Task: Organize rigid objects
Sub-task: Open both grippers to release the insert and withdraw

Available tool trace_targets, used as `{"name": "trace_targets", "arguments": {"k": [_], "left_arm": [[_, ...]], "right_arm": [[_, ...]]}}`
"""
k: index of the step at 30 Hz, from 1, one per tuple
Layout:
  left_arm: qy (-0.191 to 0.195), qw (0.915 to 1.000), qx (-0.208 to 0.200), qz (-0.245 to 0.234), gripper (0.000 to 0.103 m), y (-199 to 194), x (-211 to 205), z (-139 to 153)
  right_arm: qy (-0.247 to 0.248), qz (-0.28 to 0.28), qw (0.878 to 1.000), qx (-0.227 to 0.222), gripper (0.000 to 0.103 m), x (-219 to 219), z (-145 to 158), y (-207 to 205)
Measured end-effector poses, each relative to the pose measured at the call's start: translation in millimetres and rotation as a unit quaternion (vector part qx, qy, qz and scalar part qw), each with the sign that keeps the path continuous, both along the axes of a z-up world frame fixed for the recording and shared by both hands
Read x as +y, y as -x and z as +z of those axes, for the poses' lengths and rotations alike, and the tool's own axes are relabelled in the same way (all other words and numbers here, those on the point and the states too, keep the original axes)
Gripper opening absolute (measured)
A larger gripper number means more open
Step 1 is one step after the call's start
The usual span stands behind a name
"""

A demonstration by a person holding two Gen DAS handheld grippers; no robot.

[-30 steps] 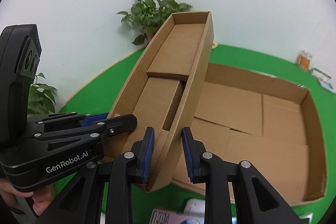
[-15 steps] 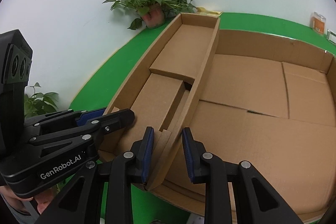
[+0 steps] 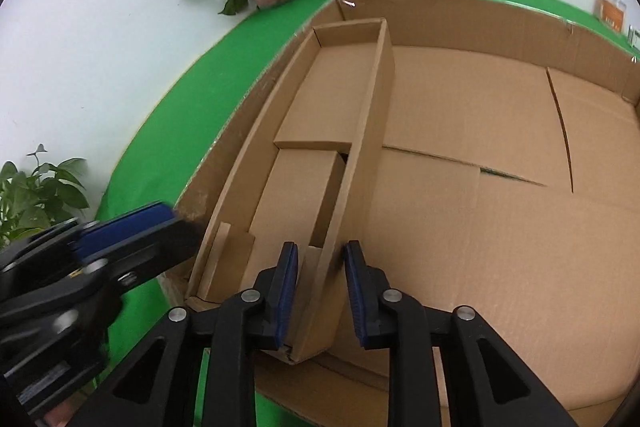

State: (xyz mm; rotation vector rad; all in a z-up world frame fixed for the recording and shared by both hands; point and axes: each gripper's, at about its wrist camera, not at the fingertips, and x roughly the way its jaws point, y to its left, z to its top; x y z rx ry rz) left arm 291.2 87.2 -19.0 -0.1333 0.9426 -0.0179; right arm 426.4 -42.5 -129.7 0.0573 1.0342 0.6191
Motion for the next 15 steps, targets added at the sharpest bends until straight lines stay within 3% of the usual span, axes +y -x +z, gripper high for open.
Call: {"name": "trace_targets", "arguments": {"k": [2, 3, 5, 7, 9, 13, 15], "left_arm": [[-0.012, 0.9997, -0.011, 0.016, 0.021, 8.3, 5.4, 2.7], [-0.019, 0.9995, -0.012, 0.02, 0.021, 10.2, 8.0, 2.1], [-0.017, 0.9996, 0.0, 0.024, 0.021, 10.5, 14.3, -2.6], [-0.014, 0.9998, 0.005, 0.013, 0.021, 8.6, 15.9, -8.4], [-0.022, 0.9995, 0.024, 0.002, 0.022, 4.1, 11.4, -18.8], [-0.016, 0.9997, 0.014, -0.011, 0.024, 1.8, 7.8, -17.4], [-0.008, 0.9996, 0.021, -0.017, 0.024, 1.5, 6.6, -18.2]], "right_arm": [[-0.038, -0.001, 0.999, 0.019, 0.045, -2.6, -1.3, 0.4], [-0.053, 0.002, 0.998, 0.026, 0.049, -5.6, -3.1, 4.4], [-0.074, 0.009, 0.997, 0.023, 0.05, -15.4, 3.3, 9.7], [-0.056, -0.006, 0.998, 0.014, 0.049, -24.5, 7.9, 15.3], [-0.036, -0.021, 0.998, 0.04, 0.036, -34.2, 2.9, 13.5], [-0.064, 0.002, 0.996, 0.059, 0.01, -29.0, -4.0, 14.0], [-0.066, 0.0, 0.996, 0.059, 0.01, -18.8, -4.3, 9.3]]}}
